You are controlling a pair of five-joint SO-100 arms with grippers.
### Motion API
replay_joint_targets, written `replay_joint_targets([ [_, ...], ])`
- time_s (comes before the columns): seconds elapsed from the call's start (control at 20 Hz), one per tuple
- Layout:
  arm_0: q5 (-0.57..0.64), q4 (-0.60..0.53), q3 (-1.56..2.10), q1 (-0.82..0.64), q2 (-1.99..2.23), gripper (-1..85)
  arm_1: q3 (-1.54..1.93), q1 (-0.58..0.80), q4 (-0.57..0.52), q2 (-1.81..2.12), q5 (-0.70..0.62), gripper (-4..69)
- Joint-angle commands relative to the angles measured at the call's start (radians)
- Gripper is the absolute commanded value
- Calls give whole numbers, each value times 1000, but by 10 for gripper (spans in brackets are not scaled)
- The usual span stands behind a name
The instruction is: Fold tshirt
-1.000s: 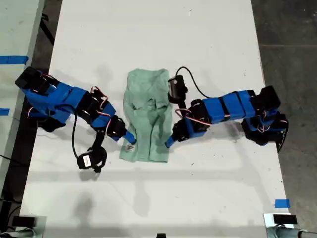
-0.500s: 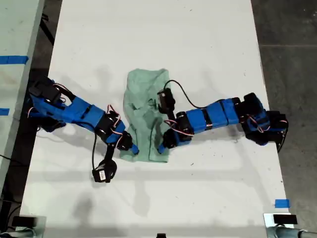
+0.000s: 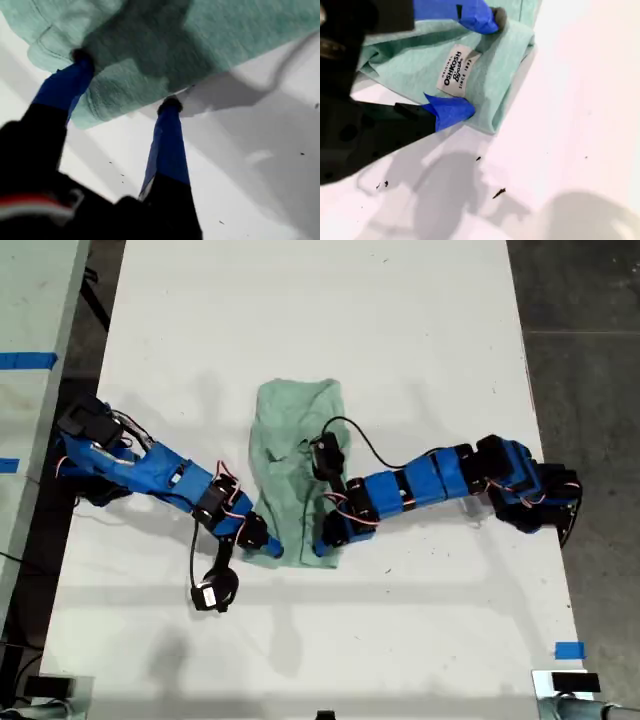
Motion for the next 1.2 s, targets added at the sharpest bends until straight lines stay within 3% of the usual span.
replay_joint_targets([
  [0.0,12,-20,-5,20,15,158,-54,-8,-40,-12,-2,54],
  [0.05,55,-25,-6,17,14,84,-55,-11,-40,-11,-5,-5],
  [0.1,67,-15,-8,17,20,1,-57,-15,-29,0,-6,-15],
  [0.3,74,181,-146,31,28,0,-58,-40,48,86,-5,-15],
  [0.45,94,235,-270,64,25,0,-58,-94,92,187,17,-15],
  [0.6,104,402,-561,95,-18,0,-58,-146,107,284,43,-15],
  [0.75,143,433,-621,69,-11,0,-58,-103,104,319,-2,-15],
  [0.9,242,535,-618,-55,107,0,-58,28,103,365,-118,-15],
  [1.0,371,618,-612,-207,163,0,-58,144,129,380,-204,-15],
  [1.15,588,637,-584,-446,161,0,-58,310,120,383,-341,-15],
])
